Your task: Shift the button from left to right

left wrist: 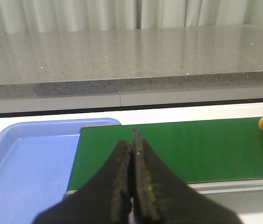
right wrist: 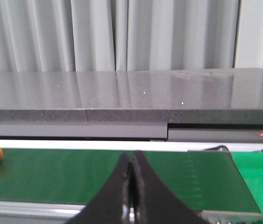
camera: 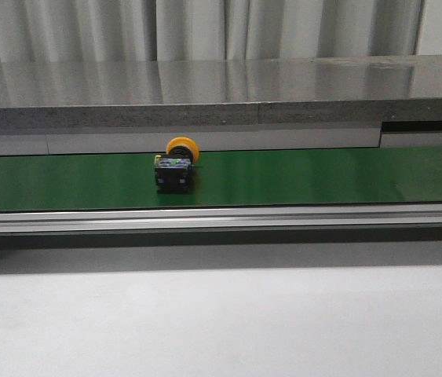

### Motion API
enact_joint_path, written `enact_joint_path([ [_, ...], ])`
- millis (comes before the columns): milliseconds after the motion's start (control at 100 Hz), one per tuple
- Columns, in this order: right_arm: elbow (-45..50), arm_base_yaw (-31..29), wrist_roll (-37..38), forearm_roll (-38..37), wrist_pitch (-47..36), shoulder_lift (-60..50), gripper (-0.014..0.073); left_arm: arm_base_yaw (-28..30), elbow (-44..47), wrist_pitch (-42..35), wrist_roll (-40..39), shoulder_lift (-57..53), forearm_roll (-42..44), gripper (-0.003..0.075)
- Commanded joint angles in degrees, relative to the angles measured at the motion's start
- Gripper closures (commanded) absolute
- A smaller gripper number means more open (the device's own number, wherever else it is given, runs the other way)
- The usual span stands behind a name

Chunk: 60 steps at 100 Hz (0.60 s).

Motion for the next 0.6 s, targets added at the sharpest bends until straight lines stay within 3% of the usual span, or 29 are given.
enact_joint_path([
  [0, -5.8, 0.2, -0.1, -0.6, -1.5, 2.0, 0.0662, -0.4, -1.6, -3.8, 0.0, 0.4, -0.7, 0.0741],
  [160, -15.0, 0.2, -0.1, 1.3, 8.1, 9.1, 0.0662, -0.4, -1.6, -3.8, 0.0, 0.4, -0.7, 0.0741],
  [420, -32.3, 0.2, -0.1, 2.7, 31.4, 25.7, 0.0662, -0.4, -1.6, -3.8, 0.0, 0.4, -0.7, 0.0741],
  [590, -40.5, 0.2, -0.1, 4.0, 39.5, 36.4, 0.0662, -0.4, -1.6, -3.8, 0.0, 0.4, -0.7, 0.0741],
])
